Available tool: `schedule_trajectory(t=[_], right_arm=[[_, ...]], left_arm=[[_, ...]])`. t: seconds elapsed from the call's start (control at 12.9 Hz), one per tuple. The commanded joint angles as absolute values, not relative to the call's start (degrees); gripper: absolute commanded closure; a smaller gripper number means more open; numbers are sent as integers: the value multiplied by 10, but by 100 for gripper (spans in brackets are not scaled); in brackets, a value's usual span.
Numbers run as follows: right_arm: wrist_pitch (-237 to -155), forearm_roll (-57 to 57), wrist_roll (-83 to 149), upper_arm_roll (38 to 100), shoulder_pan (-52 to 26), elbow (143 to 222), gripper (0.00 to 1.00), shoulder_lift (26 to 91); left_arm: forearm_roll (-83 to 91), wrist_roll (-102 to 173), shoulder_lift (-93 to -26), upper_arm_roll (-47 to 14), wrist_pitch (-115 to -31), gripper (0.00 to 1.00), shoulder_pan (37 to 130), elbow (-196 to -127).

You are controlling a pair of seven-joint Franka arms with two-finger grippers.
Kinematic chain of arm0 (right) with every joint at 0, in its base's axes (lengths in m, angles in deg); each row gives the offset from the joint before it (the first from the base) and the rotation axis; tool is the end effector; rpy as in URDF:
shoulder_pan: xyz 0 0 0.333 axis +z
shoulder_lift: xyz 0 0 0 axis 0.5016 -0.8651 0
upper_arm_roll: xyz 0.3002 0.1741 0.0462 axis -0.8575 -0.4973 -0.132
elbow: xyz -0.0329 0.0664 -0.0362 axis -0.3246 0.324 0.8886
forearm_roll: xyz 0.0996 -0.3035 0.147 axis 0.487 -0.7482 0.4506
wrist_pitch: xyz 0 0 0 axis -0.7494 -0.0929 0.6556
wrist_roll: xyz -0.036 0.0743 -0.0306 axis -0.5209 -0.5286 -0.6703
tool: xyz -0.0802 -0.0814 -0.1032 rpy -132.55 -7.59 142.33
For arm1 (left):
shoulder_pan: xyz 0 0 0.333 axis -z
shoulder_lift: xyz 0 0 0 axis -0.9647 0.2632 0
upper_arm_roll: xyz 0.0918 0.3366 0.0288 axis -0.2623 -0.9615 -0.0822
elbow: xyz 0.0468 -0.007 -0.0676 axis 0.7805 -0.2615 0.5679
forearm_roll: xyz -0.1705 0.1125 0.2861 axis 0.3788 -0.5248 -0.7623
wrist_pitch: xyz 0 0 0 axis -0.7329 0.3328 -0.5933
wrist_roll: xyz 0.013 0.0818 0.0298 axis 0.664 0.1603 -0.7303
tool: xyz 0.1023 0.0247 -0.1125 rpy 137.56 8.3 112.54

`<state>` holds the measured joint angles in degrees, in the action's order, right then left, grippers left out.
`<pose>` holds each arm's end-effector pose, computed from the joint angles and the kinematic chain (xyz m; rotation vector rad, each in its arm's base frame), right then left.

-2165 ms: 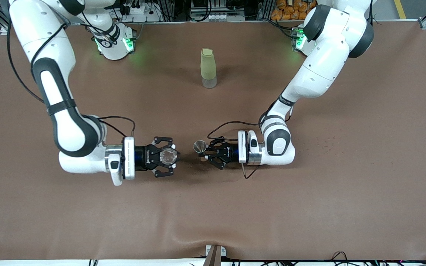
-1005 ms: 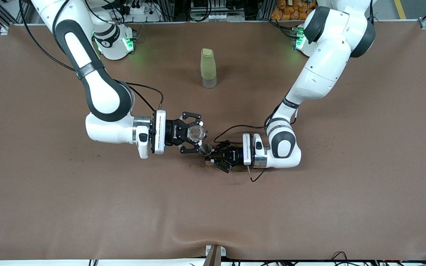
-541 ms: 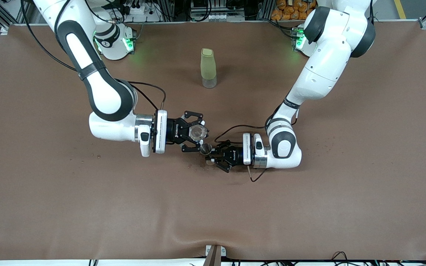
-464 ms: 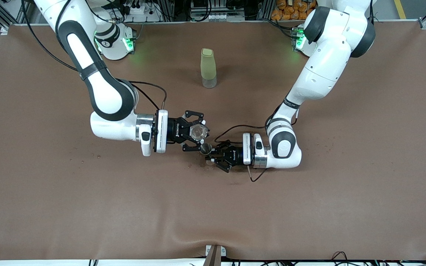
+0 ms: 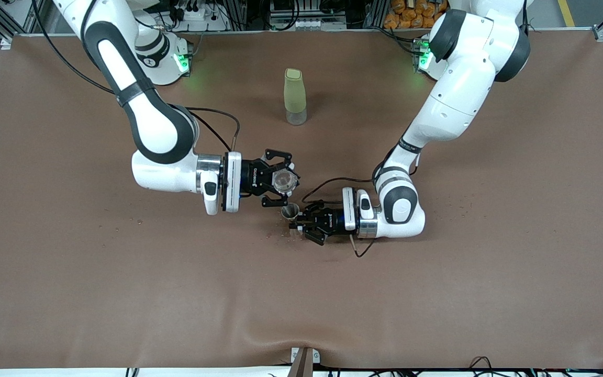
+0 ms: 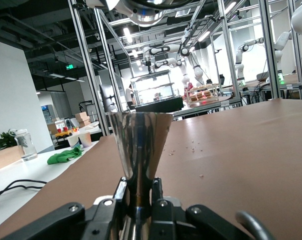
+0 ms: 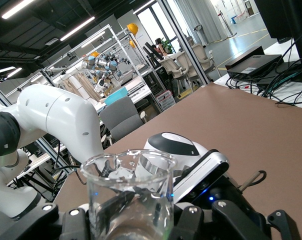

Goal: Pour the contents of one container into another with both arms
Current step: 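Raise the beaker above the jigger with the right gripper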

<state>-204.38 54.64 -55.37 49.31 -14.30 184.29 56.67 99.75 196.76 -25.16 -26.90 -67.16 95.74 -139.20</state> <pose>0.5612 0.3912 0.4034 -1.5976 -0.9106 -0.7328 0.6281 -0.4333 0.1774 1.0769 -1.3723 1.3839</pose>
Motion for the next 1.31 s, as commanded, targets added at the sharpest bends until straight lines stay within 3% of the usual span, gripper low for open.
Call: schedule_trajectory(t=[0.0,0.39,1.24], right_arm=[[-2060,571,-598,496,-119,1865,100,590],[-2061,698,-745,496,-108,1893,100,584],[-2059,756,-600,493,-102,1927,100,586]], left_arm=[[1024,1982,-244,-267,-660,100,960,-1386],[1044,1923,-238,-265,-628,100,962,-1394],[1037,1881,-243,-265,-628,100,962,-1409]])
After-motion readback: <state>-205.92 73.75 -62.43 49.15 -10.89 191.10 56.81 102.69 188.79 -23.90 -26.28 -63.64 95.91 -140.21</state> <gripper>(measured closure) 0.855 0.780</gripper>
